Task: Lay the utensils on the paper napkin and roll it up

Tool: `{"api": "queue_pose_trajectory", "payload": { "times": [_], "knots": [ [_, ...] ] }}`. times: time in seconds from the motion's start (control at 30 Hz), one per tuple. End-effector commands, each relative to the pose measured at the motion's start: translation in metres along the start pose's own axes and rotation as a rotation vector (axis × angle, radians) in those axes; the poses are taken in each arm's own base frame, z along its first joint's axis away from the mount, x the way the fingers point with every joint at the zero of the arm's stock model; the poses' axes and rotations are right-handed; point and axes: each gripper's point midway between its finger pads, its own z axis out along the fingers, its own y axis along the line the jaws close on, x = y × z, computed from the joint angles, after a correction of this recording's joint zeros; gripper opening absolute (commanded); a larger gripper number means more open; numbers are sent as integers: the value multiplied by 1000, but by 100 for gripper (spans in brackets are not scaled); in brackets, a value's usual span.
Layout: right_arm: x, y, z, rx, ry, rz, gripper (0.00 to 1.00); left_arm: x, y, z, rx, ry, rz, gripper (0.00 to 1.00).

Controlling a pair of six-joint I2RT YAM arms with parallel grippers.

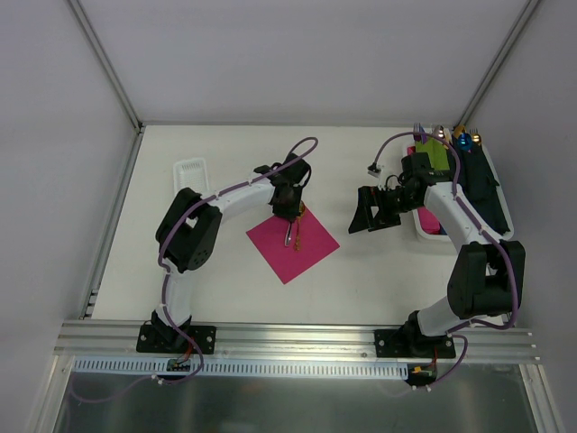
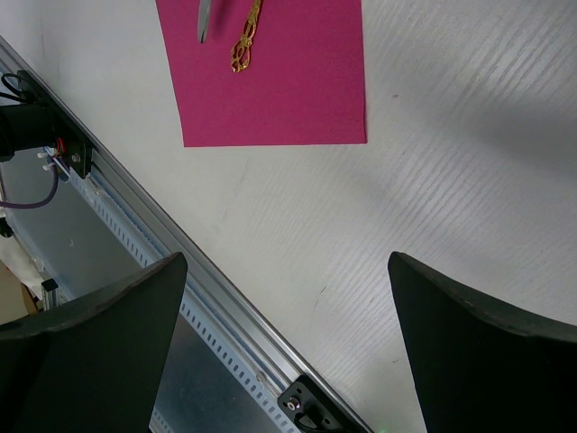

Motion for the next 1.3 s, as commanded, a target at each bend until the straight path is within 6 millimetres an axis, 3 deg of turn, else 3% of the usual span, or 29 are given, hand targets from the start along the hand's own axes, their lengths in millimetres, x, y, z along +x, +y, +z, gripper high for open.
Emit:
{"api": "queue_pose_trajectory", "payload": {
  "times": [0.0, 0.53, 0.77, 1.07, 1.17, 1.2, 1.27],
  "knots": [
    [2, 4, -3, -17, 3, -11, 99, -4, -6, 2, 8, -20, 24, 5],
    [3, 3, -2, -17, 7, -7, 99, 5, -4, 14, 0, 11, 12, 8],
    [3, 4, -2, -22, 9, -6, 99, 2, -9, 5, 19, -4, 7, 14],
    [2, 6, -3, -32, 1, -19, 99, -19, -21, -34, 76, -86, -11, 29],
    [2, 6, -2, -28, 1, -22, 98, -32, -27, -64, 113, -150, -26, 34],
    [3, 7, 0, -27, 8, -25, 97, -38, -31, -83, 136, -189, -29, 36],
    [5, 10, 0, -22, 9, -58, 93, -37, -28, -97, 145, -209, -20, 40]
  ]
}}
